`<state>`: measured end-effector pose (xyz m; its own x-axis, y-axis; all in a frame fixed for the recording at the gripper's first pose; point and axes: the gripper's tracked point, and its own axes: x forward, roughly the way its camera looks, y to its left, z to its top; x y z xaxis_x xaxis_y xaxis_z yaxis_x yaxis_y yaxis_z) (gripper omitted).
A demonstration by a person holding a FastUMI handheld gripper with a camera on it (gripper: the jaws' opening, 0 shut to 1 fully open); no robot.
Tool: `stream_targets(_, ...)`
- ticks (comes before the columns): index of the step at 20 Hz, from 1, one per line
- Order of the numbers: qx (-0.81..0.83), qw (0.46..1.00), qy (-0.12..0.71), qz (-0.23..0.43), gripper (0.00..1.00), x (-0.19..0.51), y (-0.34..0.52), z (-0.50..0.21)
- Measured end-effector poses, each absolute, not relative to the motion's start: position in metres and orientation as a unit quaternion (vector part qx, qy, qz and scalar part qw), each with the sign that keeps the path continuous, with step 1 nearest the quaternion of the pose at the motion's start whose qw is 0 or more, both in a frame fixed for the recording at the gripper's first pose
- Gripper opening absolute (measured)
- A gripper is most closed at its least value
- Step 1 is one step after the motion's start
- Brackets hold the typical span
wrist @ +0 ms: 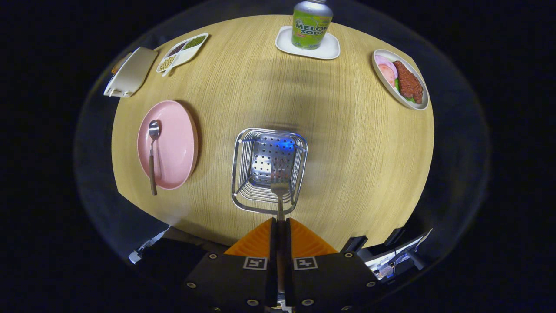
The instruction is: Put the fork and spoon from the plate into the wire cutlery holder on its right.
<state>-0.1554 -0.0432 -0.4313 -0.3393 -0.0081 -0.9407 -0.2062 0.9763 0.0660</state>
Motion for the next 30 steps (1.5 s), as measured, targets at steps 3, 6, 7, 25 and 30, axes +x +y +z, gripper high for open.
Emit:
stream_targets(3,-0.060,0.585,0.805,0.081,0.08,-0.143,-0.040,-0.435)
stream_targets(6,-0.048,0.607,0.789,0.075,0.10,-0.133,-0.039,-0.436)
stream_targets(7,-0.041,0.615,0.785,0.071,0.11,-0.129,-0.038,-0.435)
stream_targets(25,0.062,0.682,0.715,0.143,0.76,-0.137,0.096,-0.385)
stream_targets(30,0.068,0.664,0.724,0.173,0.79,-0.151,0.153,-0.399)
